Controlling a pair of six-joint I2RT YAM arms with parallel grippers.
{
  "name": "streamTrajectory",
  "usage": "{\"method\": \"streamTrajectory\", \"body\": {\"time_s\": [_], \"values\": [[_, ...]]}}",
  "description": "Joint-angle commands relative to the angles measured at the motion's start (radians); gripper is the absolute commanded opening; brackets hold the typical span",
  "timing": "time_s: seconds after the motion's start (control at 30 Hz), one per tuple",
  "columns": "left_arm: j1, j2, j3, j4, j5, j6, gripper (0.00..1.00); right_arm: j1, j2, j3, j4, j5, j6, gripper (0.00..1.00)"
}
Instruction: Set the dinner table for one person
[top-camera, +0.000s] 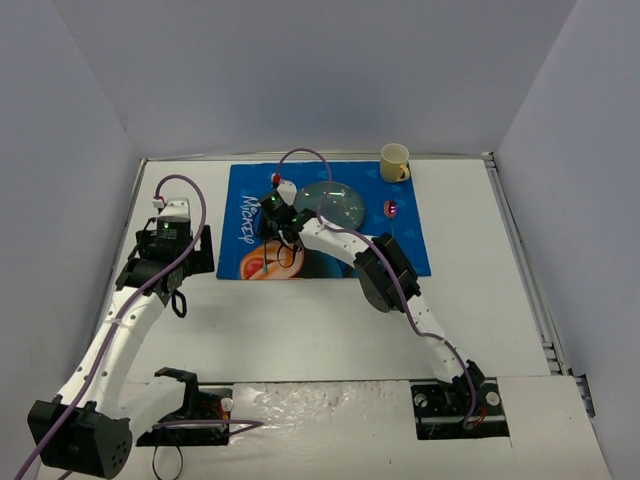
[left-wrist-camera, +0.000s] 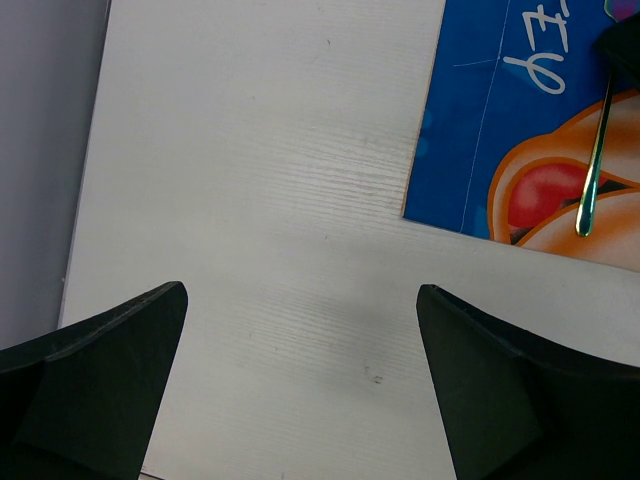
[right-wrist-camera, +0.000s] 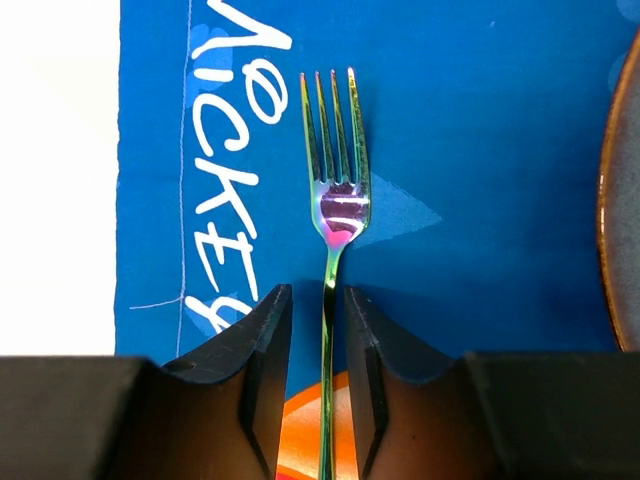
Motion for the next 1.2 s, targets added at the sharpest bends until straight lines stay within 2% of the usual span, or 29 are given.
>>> {"method": "streamTrajectory", "body": {"time_s": [0.0, 0.13, 0.33, 0.6, 0.8, 0.9, 1.17], "values": [[0.006, -0.008, 0.017, 0.039, -0.007, -0.004, 0.97, -0.010, -0.064, -0.012, 0.057, 0.034, -0.006, 0.27], [0.006, -0.009, 0.017, 0.041, -0.007, -0.003, 0.97, -0.009, -0.112, -0.033, 0.057, 0.042, -0.035, 0.31], [0.005, 0.000, 0.011, 0.057, 0.048, -0.004, 0.97, -0.012, -0.307, -0.148, 0.058, 0.147, -0.142, 0.48], [-0.008, 0.089, 0.079, 0.040, 0.166, -0.043, 0.97, -0.042, -0.648, -0.447, 0.060, 0.294, -0.341, 0.77], [-0.035, 0.145, 0.106, 0.051, 0.201, -0.100, 0.97, -0.175, -0.954, -0.714, 0.078, 0.296, -0.401, 0.96], [-0.058, 0.180, 0.112, 0.071, 0.198, -0.128, 0.97, -0.245, -1.123, -0.893, 0.102, 0.316, -0.431, 1.00], [-0.145, 0.309, 0.165, 0.134, 0.178, -0.195, 0.97, -0.431, -1.577, -1.204, 0.101, 0.334, -0.467, 1.00]]}}
